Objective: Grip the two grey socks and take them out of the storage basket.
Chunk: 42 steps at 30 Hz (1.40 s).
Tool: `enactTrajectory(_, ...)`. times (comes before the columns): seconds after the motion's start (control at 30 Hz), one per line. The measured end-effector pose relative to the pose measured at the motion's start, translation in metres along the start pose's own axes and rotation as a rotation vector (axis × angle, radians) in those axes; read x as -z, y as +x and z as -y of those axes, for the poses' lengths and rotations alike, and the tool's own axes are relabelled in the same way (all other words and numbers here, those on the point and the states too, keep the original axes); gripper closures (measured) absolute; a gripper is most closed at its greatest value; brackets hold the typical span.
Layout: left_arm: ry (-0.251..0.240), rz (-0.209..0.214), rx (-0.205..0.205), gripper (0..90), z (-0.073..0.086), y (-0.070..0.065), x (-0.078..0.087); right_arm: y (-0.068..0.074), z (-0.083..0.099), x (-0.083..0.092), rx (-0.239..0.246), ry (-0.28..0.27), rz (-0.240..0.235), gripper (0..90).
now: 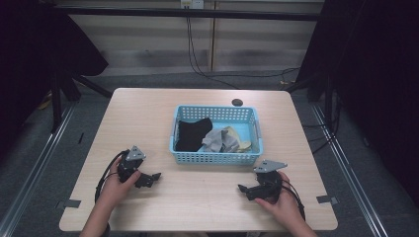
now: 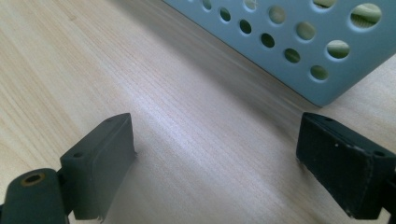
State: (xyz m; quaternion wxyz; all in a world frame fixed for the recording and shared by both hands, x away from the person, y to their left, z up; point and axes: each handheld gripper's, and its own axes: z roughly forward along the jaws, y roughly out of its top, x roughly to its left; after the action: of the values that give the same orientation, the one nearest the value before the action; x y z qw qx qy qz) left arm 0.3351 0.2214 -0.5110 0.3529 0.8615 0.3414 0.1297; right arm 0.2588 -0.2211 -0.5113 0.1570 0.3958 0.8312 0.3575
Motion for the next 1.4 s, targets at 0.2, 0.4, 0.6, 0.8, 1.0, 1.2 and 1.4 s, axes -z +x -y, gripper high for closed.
enactTrajectory(0.2,0.002,0.0,-0.001,0.0,0.0,0.0,0.0,0.0,0.0,0.0,-0.001,0.0,0.0,10.9)
enactTrajectory(0.4,0.001,0.0,0.0,0.0,0.0,0.0,0.0,0.0,0.0,0.0,-0.002,0.001,0.0,11.1)
enactTrajectory(0.6,0.002,0.005,0.002,0.0,0.0,0.0,0.0,0.0,-0.006,0.003,0.002,0.067,-0.007,14.3)
enactTrajectory(0.8,0.002,0.004,0.002,0.0,0.0,0.0,0.0,-0.006,-0.018,0.01,-0.016,0.168,-0.052,18.9)
enactTrajectory(1.0,0.002,0.004,0.002,0.0,0.0,0.0,0.0,-0.012,-0.042,0.027,-0.036,0.232,-0.112,23.9)
enactTrajectory(1.2,0.002,0.004,0.002,0.0,0.0,0.0,0.0,-0.017,-0.059,0.038,-0.035,0.315,-0.121,25.2)
enactTrajectory(1.4,0.002,0.004,0.002,0.0,0.0,0.0,0.0,-0.02,-0.076,0.045,-0.01,0.382,-0.109,27.0)
